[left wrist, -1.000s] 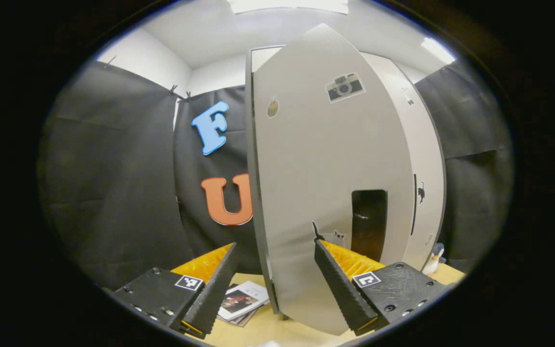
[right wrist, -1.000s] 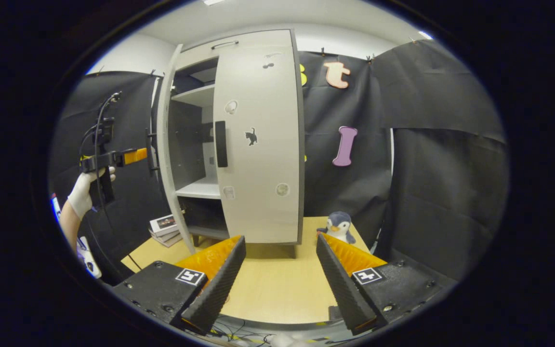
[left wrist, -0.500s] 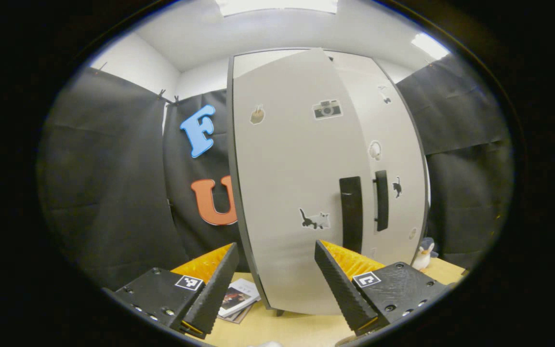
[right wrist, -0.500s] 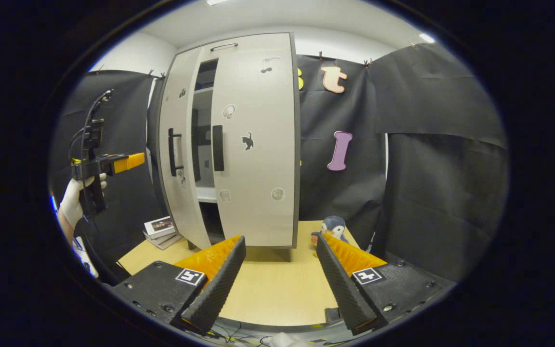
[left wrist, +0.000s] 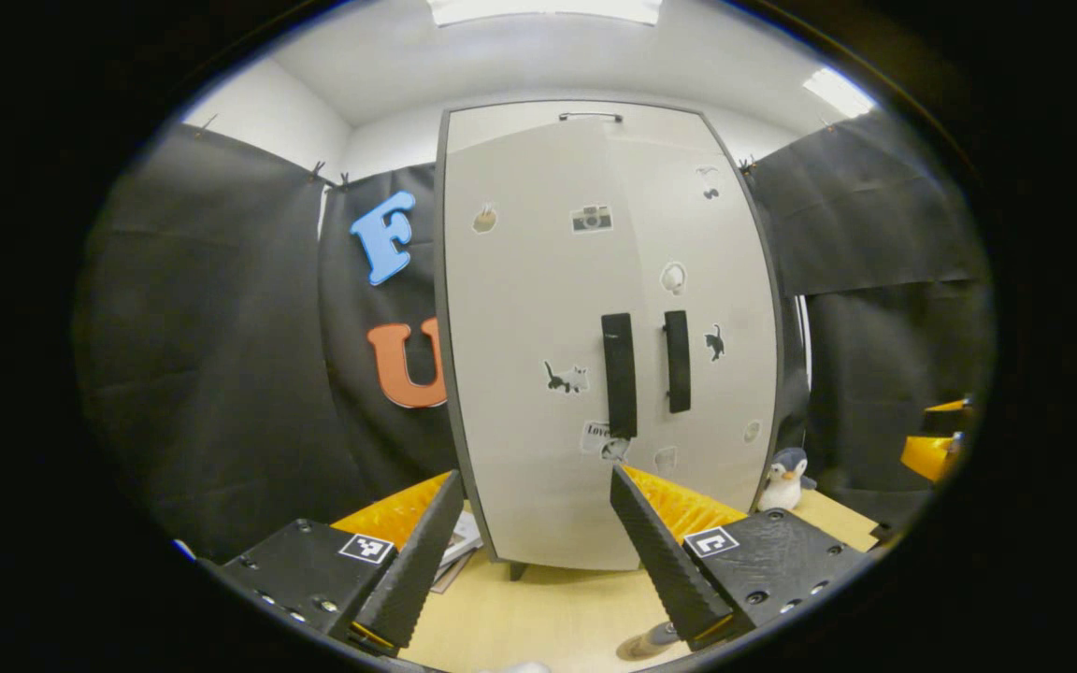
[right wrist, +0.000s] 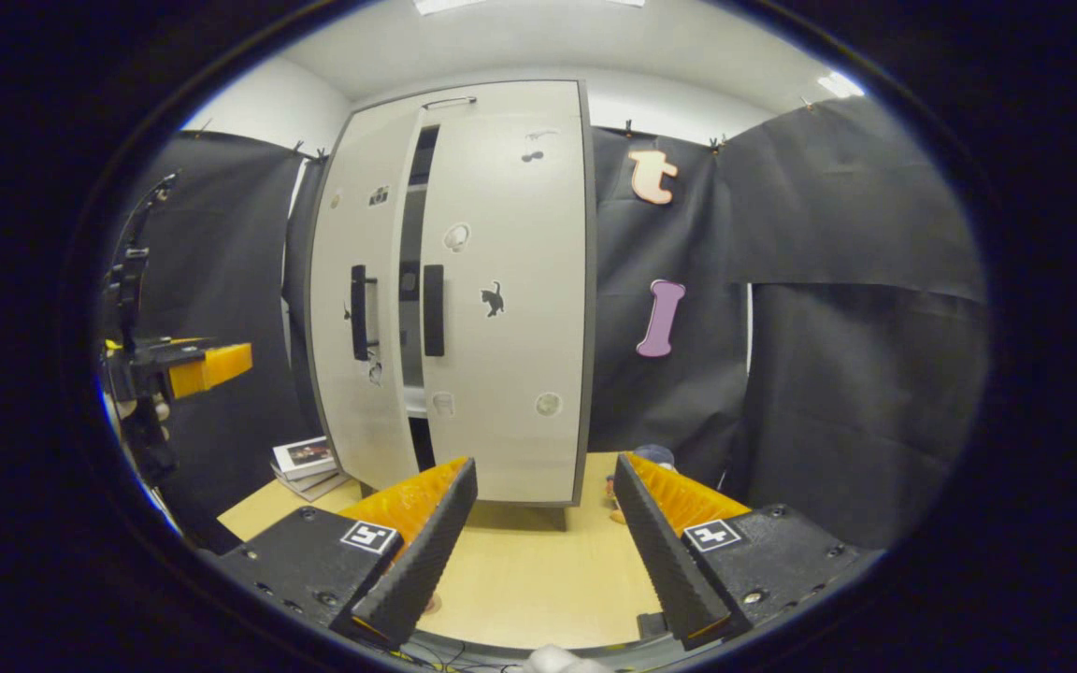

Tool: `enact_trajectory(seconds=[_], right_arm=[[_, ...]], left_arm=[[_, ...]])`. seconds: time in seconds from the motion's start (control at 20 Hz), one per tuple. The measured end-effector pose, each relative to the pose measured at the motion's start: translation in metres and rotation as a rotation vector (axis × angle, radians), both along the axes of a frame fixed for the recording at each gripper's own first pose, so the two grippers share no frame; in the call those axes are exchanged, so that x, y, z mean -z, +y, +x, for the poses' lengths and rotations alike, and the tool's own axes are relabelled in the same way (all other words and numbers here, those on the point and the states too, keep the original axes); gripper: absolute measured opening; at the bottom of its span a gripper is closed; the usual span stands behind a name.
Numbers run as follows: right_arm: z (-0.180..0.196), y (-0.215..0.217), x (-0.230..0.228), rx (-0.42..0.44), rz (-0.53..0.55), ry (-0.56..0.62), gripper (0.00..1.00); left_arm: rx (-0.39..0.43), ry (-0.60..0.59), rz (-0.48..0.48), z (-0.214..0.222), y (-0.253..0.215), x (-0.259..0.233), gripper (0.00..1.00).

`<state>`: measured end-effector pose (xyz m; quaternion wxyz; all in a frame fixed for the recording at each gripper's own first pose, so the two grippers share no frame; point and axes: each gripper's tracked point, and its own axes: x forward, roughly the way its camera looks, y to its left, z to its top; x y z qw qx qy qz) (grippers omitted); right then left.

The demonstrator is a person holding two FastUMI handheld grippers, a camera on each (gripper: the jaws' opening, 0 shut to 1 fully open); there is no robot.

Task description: Grasp the bottle in the cabinet with the left hand and place it on the coaster, then close the right door with the right hand and the left door with the left hand.

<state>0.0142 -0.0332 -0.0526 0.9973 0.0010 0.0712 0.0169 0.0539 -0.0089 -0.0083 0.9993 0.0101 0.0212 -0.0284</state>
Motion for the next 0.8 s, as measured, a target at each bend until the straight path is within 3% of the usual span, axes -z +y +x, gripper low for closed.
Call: enact_trajectory(seconds=[0.3,0.8], right_arm=[[0.004,0.019,0.001,-0.017,-0.006,0.000,0.96],[0.003,0.037,-0.005,-0.011,-0.005,-0.022,0.96]], left_arm=[[-0.051,0.053,-0.022,-0.035,0.012,0.039,0.97],[-0.045,0.037,-0.023,-0.043,0.019,0.035,0.97]])
